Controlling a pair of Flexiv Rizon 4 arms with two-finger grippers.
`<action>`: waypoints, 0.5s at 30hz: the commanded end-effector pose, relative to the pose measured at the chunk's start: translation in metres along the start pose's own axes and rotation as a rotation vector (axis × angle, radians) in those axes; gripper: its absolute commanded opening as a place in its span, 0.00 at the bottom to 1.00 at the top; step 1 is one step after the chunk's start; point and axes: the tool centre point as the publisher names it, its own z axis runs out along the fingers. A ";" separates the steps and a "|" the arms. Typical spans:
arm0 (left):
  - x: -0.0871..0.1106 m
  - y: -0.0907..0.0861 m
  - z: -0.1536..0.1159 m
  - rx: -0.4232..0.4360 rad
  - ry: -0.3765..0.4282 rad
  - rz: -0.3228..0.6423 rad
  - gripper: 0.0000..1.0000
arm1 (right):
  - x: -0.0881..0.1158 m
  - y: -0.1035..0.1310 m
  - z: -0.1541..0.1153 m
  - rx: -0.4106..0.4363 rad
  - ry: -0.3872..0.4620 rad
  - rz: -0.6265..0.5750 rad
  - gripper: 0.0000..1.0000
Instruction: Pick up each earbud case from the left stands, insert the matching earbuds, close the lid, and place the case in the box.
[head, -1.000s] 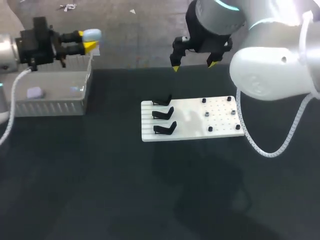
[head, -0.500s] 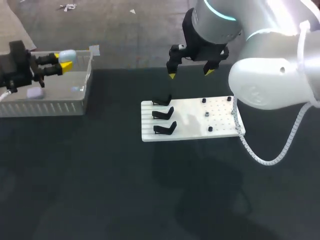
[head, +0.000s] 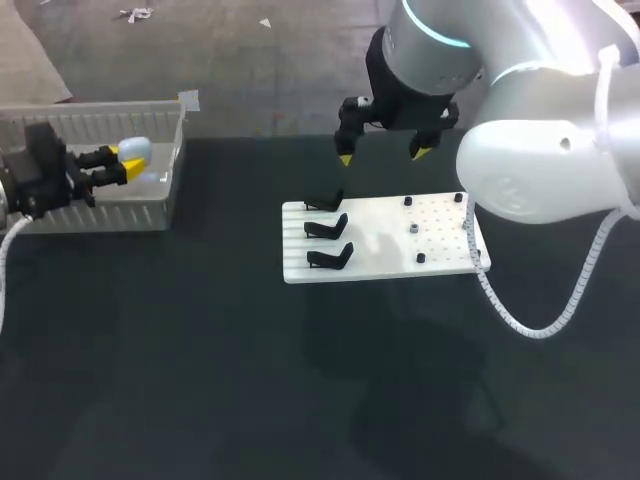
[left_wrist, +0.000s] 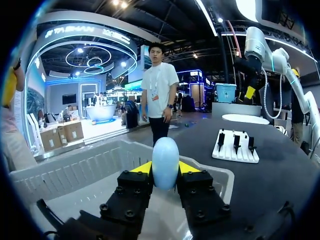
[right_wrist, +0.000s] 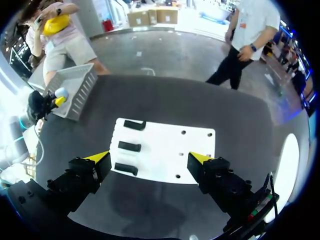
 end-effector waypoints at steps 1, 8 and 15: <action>-0.002 -0.006 -0.001 -0.031 0.005 -0.003 0.20 | 0.002 0.000 -0.001 0.000 -0.005 0.001 1.00; -0.007 -0.006 -0.003 -0.035 0.004 0.003 1.00 | 0.002 0.000 -0.002 -0.003 -0.015 -0.003 1.00; -0.027 -0.027 -0.003 -0.040 -0.003 0.021 1.00 | 0.007 -0.002 -0.009 -0.026 -0.042 -0.040 1.00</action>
